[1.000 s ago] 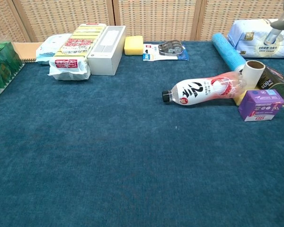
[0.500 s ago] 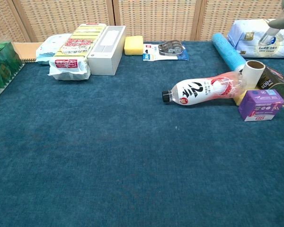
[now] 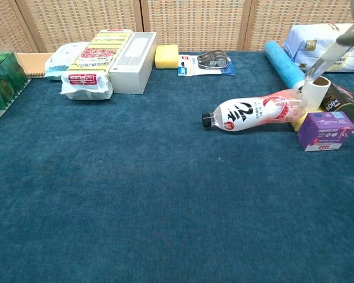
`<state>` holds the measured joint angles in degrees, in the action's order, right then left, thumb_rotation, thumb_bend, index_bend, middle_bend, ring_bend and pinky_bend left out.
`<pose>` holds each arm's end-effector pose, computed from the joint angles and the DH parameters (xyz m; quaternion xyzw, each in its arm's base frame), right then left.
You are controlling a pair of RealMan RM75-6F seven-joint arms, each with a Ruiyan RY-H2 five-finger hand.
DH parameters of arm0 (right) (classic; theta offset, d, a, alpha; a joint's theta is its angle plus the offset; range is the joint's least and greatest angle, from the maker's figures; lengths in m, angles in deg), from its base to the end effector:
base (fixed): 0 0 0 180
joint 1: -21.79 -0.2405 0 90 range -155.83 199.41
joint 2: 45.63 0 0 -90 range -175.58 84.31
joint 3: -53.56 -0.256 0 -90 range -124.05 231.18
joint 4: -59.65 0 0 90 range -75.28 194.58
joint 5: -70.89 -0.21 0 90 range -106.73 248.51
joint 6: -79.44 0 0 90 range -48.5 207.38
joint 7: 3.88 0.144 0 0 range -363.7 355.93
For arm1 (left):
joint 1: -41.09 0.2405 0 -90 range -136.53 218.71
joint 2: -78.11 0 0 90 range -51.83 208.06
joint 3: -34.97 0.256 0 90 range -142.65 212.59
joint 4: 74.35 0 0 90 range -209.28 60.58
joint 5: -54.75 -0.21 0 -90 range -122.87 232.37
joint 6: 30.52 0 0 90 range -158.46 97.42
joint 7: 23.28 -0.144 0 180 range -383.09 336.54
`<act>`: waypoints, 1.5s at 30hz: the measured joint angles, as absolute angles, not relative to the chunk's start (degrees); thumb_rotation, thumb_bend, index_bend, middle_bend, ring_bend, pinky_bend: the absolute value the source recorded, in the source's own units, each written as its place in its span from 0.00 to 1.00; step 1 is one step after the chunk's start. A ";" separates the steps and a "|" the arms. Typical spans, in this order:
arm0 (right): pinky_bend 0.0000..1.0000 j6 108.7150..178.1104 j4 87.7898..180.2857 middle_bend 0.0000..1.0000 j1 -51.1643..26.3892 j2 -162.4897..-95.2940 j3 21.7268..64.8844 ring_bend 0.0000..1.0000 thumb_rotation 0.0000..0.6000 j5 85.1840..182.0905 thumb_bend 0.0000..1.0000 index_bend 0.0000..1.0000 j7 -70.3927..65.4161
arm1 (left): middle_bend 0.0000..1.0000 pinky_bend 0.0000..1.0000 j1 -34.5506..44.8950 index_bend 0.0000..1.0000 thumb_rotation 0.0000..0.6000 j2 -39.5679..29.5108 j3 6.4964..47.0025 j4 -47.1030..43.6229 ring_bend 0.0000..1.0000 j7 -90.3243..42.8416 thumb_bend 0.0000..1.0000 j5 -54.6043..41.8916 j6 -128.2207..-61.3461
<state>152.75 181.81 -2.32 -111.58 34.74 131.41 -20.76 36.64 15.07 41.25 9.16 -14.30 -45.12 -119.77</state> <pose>-0.1438 -0.2768 0.1339 0.5586 -0.4780 0.4941 0.4640 -0.3207 0.1430 0.1535 -0.6812 -0.3696 -0.3894 0.4978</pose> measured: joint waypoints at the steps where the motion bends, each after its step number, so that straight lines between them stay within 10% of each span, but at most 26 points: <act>1: 1.00 152.99 181.72 1.00 -2.42 -111.36 34.09 1.00 1.00 130.90 0.42 0.82 -20.45 | 0.16 0.29 36.69 0.00 1.00 15.05 41.32 9.12 0.08 -14.36 0.11 -45.31 -119.89; 13: 1.00 150.76 184.24 1.00 -2.08 -108.10 39.91 1.00 1.00 133.97 0.43 0.82 -22.60 | 0.16 0.29 36.94 0.00 1.00 14.98 41.42 8.86 0.08 -14.35 0.11 -45.47 -120.26; 20: 1.00 159.26 183.00 1.00 -2.11 -108.77 34.20 1.00 1.00 132.40 0.43 0.82 -22.57 | 0.16 0.29 37.14 0.00 1.00 15.08 41.61 8.83 0.08 -14.01 0.11 -46.20 -121.09; 45: 1.00 157.36 182.36 1.00 -1.64 -111.38 39.57 1.00 1.00 138.59 0.43 0.82 -24.75 | 0.16 0.29 37.19 0.00 1.00 15.05 41.66 8.70 0.08 -14.03 0.11 -46.50 -121.26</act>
